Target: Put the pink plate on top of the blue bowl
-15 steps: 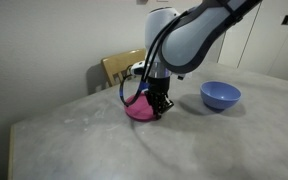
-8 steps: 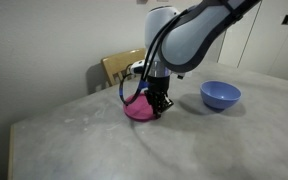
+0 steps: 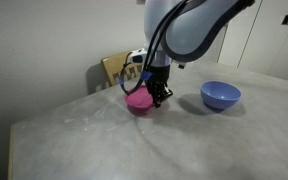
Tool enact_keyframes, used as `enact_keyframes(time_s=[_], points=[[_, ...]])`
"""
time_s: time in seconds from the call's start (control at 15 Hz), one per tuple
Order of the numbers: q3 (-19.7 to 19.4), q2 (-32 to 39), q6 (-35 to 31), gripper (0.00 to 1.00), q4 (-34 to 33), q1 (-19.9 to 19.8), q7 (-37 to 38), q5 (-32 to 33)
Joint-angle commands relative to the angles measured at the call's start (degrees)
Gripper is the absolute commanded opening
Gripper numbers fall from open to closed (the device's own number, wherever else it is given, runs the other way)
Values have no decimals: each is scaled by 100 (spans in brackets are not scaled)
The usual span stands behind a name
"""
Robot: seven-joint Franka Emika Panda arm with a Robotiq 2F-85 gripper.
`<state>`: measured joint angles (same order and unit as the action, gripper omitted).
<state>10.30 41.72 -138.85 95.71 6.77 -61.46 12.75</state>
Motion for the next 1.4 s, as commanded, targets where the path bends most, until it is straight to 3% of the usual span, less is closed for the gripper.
enact_keyframes(time_s=[0.0, 0.67, 1.33], points=[[-216, -707, -41, 3, 548, 212, 517, 369], [-346, -1909, -167, 3, 1714, 328, 2134, 1068], [-357, -3005, -569, 3, 3340, 103, 3462, 1163]])
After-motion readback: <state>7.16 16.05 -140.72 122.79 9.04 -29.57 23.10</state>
